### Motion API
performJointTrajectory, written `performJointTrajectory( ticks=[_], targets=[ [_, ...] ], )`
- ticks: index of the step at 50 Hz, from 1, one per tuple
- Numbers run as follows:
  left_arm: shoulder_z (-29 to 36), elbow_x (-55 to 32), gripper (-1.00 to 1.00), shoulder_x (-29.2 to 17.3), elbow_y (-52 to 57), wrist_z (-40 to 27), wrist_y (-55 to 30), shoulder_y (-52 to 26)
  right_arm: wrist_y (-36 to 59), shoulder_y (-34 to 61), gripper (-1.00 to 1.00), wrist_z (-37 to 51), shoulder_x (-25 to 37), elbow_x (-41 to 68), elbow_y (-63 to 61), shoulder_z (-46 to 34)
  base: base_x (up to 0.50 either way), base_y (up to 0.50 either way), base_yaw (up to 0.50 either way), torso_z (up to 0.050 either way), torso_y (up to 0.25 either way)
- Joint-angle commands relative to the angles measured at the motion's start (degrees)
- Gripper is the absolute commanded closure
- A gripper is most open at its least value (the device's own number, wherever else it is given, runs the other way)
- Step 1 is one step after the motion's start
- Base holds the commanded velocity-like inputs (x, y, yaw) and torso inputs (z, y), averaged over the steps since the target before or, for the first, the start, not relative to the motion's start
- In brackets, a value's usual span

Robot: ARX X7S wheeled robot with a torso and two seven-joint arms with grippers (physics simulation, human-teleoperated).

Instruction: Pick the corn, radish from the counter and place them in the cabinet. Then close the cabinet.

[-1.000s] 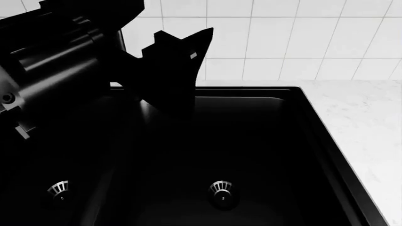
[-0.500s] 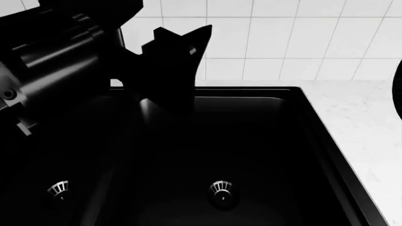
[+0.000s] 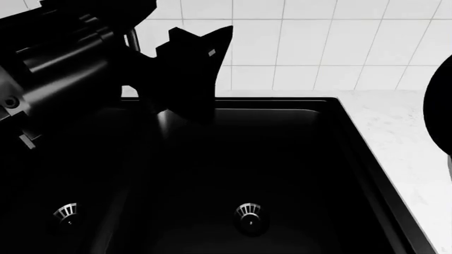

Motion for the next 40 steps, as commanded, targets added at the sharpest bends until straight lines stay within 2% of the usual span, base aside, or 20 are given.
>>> performJointTrajectory(
  ticks=[1,14,40],
  targets=[
    [-0.2,0.9,-1.00,-1.2,-0.1,0.2,0.2,1.3,2.2,-2.2,-1.00,-10.5,0.7,-4.9,-1.7,-2.8,0.00,0.00,0.00,0.000,0.000],
    [0.0,0.8,-1.00,-1.7,-0.6,0.1,0.3,0.6,2.2,-5.8,-1.00,-10.6,5.3,-1.2,-5.0,-5.0,0.00,0.00,0.00,0.000,0.000],
    [0.9,0.6,-1.00,-1.3,-0.9,0.3,0.6,-0.8,2.2,-15.7,-1.00,-10.6,9.3,1.6,-13.5,-5.7,0.00,0.00,0.00,0.000,0.000]
  ],
)
